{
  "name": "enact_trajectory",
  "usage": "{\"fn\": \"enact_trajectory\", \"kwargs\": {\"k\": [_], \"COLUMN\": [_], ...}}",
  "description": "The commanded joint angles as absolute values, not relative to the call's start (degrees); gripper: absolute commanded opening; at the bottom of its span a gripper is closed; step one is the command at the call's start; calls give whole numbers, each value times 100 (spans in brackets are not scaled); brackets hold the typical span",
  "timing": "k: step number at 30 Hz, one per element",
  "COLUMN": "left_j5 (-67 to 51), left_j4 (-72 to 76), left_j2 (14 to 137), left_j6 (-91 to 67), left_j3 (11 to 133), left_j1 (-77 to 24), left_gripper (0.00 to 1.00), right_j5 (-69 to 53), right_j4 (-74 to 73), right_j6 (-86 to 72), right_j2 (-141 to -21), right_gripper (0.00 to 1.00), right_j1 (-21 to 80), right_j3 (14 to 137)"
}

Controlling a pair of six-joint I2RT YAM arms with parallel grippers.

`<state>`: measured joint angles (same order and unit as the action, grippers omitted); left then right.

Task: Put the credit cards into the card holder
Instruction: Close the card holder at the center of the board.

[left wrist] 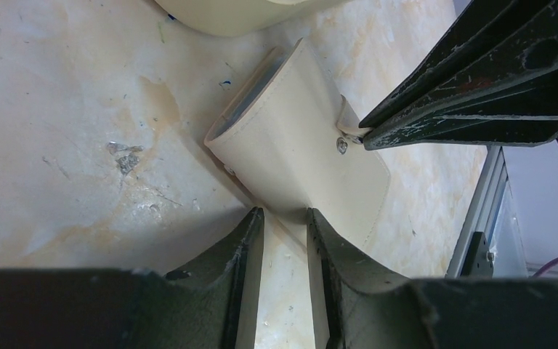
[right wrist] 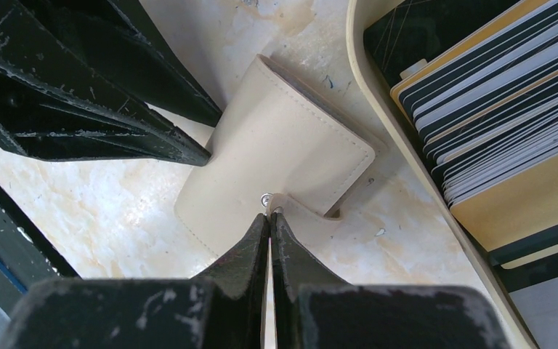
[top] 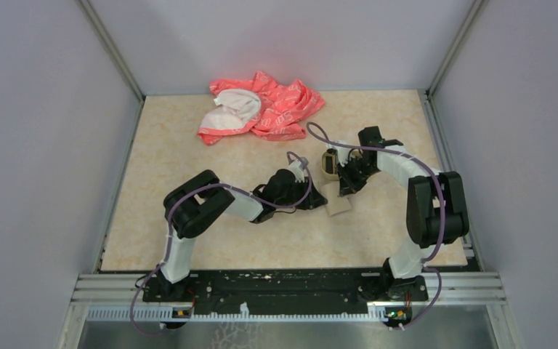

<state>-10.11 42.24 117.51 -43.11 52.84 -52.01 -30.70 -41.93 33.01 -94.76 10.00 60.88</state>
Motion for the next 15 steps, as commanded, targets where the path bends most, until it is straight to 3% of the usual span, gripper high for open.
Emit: {"fn": "enact_trajectory", "kwargs": {"k": [1,15], "left_j5": [-1137,-1137], "left_j4": [4200,4153], "left_j2": [11916,12006], "left_j6": [-4342,-4412], "left_j3": [5435,5563], "left_j1": [-5263,-5309], "left_gripper": [35,29], "right_j5": [-3155,-2992], "right_j4": [-4297,-4215], "right_j6": [3410,3372], "right_j2": [-9231,-9250], "right_gripper": [0,0], "right_j1": [1089,1247], "right_j3": [6319,6279]}}
